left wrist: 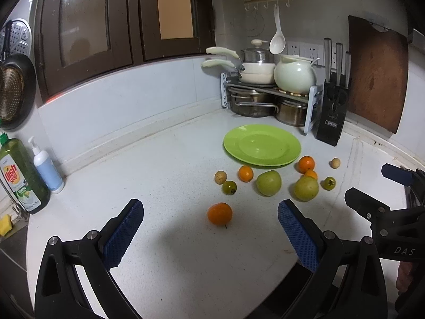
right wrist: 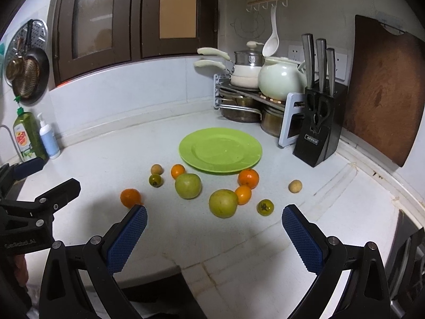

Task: Organize fruits
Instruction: 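Reach the left tool to the orange while the right tool reaches the yellow-green fruit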

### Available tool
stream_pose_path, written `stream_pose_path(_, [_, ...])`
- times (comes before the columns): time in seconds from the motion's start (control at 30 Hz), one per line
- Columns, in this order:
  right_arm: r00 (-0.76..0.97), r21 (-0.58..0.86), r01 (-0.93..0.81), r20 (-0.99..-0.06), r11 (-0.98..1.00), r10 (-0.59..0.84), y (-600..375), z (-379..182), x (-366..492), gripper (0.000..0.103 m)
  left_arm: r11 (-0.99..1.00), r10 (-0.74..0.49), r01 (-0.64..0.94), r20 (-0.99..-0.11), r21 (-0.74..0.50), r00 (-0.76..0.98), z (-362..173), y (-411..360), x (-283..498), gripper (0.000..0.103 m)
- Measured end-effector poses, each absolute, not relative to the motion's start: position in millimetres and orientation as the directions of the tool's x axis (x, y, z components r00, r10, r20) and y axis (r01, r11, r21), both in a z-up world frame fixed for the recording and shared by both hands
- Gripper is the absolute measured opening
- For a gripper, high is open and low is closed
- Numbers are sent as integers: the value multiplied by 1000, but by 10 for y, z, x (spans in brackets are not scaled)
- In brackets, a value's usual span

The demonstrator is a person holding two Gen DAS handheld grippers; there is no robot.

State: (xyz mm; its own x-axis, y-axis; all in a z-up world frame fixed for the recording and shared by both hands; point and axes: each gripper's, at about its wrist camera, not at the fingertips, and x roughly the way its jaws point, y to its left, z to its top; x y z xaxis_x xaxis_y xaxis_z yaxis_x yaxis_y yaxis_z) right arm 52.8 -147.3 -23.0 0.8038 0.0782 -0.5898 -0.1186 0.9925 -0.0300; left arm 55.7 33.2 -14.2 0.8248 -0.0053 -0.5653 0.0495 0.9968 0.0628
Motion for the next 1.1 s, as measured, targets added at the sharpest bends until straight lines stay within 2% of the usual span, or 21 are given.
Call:
stream_pose_path(0.53, [741, -47, -93, -670, 995, 37, -1294, -620, 1106, 102, 989, -33, 118, -634, 93, 773, -546, 422, 1168, 98])
stream_pose_path(0.9, [684, -46, -75, -729, 996, 18, -1312, -958, 1407, 102, 985, -68, 162, -714, 65, 697, -924, 370, 1502, 86])
stream_pose_path(1.1, [654, -26, -72, -756, 997, 27, -1366, -1108, 1551, 93, 982, -88, 183, -758, 42, 646, -1095, 336, 1614, 76])
